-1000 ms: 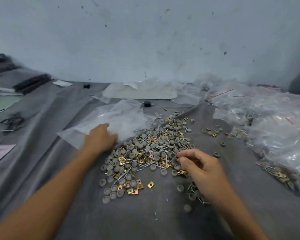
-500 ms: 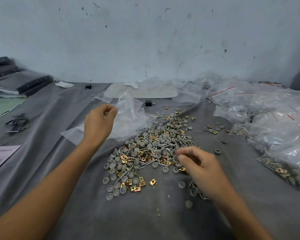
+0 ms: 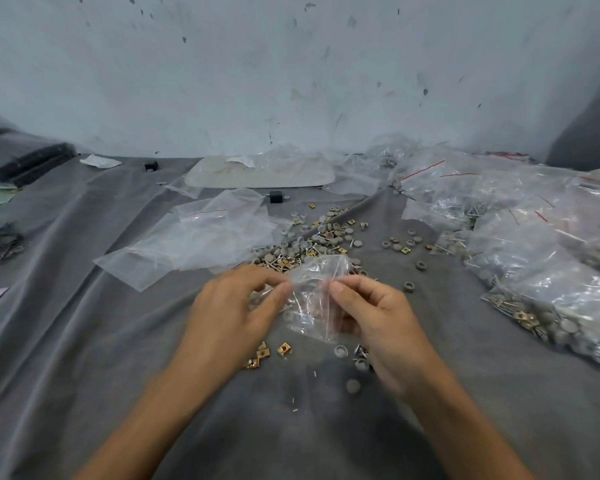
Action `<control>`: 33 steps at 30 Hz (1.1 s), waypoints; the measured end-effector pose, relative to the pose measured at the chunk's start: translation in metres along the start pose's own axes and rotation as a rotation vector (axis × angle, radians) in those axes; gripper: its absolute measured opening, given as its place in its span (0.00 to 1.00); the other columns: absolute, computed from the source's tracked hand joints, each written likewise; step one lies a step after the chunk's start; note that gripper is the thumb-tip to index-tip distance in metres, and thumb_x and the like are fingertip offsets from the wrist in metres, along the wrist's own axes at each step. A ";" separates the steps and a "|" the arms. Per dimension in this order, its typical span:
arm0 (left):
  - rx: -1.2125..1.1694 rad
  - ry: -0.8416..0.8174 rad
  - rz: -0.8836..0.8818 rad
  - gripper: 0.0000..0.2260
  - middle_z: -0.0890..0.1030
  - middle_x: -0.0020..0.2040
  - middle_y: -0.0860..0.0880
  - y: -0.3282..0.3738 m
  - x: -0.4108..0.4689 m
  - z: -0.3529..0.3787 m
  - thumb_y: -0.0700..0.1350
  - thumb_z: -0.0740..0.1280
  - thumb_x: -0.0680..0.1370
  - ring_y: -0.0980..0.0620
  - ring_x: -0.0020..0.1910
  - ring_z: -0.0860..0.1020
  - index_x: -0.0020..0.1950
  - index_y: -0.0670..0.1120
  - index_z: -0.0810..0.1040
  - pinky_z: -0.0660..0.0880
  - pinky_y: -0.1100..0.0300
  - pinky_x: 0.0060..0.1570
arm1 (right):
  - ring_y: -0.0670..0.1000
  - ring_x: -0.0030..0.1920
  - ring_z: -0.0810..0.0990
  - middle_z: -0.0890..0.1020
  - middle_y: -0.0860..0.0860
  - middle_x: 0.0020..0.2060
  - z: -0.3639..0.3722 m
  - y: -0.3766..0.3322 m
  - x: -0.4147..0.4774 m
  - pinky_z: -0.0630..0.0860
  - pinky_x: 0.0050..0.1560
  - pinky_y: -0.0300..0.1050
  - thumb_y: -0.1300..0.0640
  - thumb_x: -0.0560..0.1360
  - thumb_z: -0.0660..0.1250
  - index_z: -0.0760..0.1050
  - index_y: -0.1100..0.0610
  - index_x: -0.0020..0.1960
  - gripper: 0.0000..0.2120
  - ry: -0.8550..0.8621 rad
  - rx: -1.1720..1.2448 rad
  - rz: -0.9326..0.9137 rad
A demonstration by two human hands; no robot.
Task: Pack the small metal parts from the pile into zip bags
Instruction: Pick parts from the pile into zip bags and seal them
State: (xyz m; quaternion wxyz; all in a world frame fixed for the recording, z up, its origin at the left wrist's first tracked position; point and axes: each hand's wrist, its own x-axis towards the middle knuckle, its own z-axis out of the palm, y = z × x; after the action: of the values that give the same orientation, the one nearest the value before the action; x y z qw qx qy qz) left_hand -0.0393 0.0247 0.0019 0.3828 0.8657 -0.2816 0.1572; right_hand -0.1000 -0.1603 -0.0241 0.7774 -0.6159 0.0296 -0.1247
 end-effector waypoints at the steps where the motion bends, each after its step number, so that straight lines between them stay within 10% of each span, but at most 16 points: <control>1: -0.088 0.017 -0.054 0.04 0.85 0.45 0.62 -0.001 -0.001 0.001 0.50 0.71 0.78 0.62 0.47 0.81 0.46 0.54 0.86 0.76 0.57 0.49 | 0.48 0.37 0.81 0.84 0.54 0.37 -0.002 0.001 0.000 0.80 0.38 0.41 0.52 0.72 0.71 0.86 0.58 0.47 0.10 0.005 0.022 0.009; 6: -0.403 0.087 -0.262 0.05 0.85 0.39 0.54 -0.013 0.001 0.000 0.47 0.72 0.78 0.59 0.37 0.78 0.44 0.52 0.86 0.74 0.61 0.41 | 0.52 0.37 0.82 0.86 0.59 0.41 -0.007 -0.002 0.000 0.82 0.39 0.43 0.56 0.76 0.70 0.84 0.62 0.51 0.09 0.036 0.039 0.002; 12: -0.401 -0.002 -0.365 0.07 0.77 0.30 0.60 -0.018 -0.004 0.009 0.50 0.70 0.79 0.61 0.30 0.71 0.42 0.53 0.84 0.69 0.58 0.35 | 0.52 0.42 0.86 0.85 0.54 0.45 -0.008 -0.001 -0.007 0.84 0.44 0.50 0.54 0.80 0.66 0.74 0.45 0.47 0.05 0.035 -0.353 -0.255; 17: -0.520 -0.101 -0.341 0.09 0.73 0.31 0.55 -0.013 -0.002 0.003 0.48 0.68 0.81 0.56 0.31 0.69 0.43 0.47 0.82 0.68 0.57 0.34 | 0.51 0.52 0.82 0.80 0.44 0.57 -0.011 0.000 -0.008 0.84 0.46 0.48 0.57 0.76 0.67 0.76 0.32 0.59 0.20 -0.085 -0.522 -0.226; 22: -0.636 -0.254 -0.410 0.12 0.71 0.33 0.47 -0.010 -0.001 -0.002 0.46 0.67 0.81 0.50 0.31 0.66 0.41 0.42 0.80 0.63 0.58 0.34 | 0.46 0.50 0.82 0.79 0.36 0.57 -0.015 -0.003 -0.006 0.79 0.50 0.37 0.50 0.75 0.72 0.75 0.32 0.63 0.20 -0.094 -0.459 -0.215; 28: -0.529 -0.287 -0.322 0.14 0.70 0.29 0.52 -0.012 -0.002 -0.003 0.50 0.67 0.81 0.57 0.27 0.65 0.36 0.49 0.79 0.62 0.65 0.28 | 0.60 0.45 0.80 0.83 0.50 0.47 -0.017 -0.004 -0.005 0.81 0.43 0.55 0.51 0.75 0.72 0.79 0.46 0.55 0.09 -0.139 -0.478 -0.099; 33: -0.479 -0.291 -0.301 0.17 0.70 0.29 0.50 -0.012 -0.003 -0.003 0.51 0.66 0.81 0.54 0.29 0.64 0.35 0.44 0.78 0.61 0.60 0.30 | 0.51 0.40 0.79 0.81 0.54 0.40 -0.020 -0.004 -0.005 0.76 0.42 0.48 0.47 0.78 0.71 0.80 0.58 0.50 0.13 -0.229 -0.449 0.012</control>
State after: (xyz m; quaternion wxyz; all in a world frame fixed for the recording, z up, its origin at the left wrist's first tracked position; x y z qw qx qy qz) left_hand -0.0342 0.0349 -0.0044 0.5506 0.7962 -0.2313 -0.0973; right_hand -0.1093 -0.1785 -0.0260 0.6200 -0.7831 -0.0281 -0.0398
